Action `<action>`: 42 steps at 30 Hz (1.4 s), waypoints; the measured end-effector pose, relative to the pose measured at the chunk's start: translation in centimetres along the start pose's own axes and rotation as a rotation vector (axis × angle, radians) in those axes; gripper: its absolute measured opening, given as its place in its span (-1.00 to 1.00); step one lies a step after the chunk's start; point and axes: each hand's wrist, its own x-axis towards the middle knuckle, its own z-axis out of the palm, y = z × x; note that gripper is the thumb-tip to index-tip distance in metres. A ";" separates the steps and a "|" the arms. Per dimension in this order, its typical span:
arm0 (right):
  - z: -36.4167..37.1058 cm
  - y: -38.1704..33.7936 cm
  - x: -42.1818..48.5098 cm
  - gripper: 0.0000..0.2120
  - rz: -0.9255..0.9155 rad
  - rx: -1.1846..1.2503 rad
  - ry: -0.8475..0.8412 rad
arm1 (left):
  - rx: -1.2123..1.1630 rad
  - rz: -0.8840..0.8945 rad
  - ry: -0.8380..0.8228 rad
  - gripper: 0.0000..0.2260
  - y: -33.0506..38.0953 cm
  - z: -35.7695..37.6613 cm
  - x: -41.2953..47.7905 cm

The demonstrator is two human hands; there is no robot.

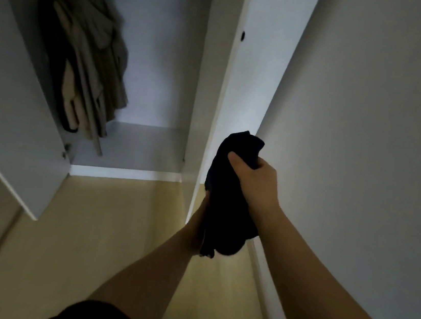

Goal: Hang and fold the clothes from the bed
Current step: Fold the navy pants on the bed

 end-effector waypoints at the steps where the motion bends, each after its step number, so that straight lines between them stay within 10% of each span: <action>1: 0.7 -2.7 0.5 -0.80 0.007 0.068 -0.020 | -0.007 -0.031 -0.081 -0.52 1.7 -1.1 -0.3; 8: 7.4 -12.1 4.9 -0.61 0.072 0.324 -0.151 | 0.110 -0.010 -0.056 -0.44 17.3 -7.2 -2.0; 21: 23.1 -19.8 25.8 -0.48 -0.130 0.263 -0.200 | 0.333 0.129 0.484 -0.28 43.9 -17.9 4.9; 42: 49.8 -41.2 57.1 -0.78 -0.269 0.367 -0.401 | 0.513 0.457 0.590 -0.60 85.8 -32.0 23.9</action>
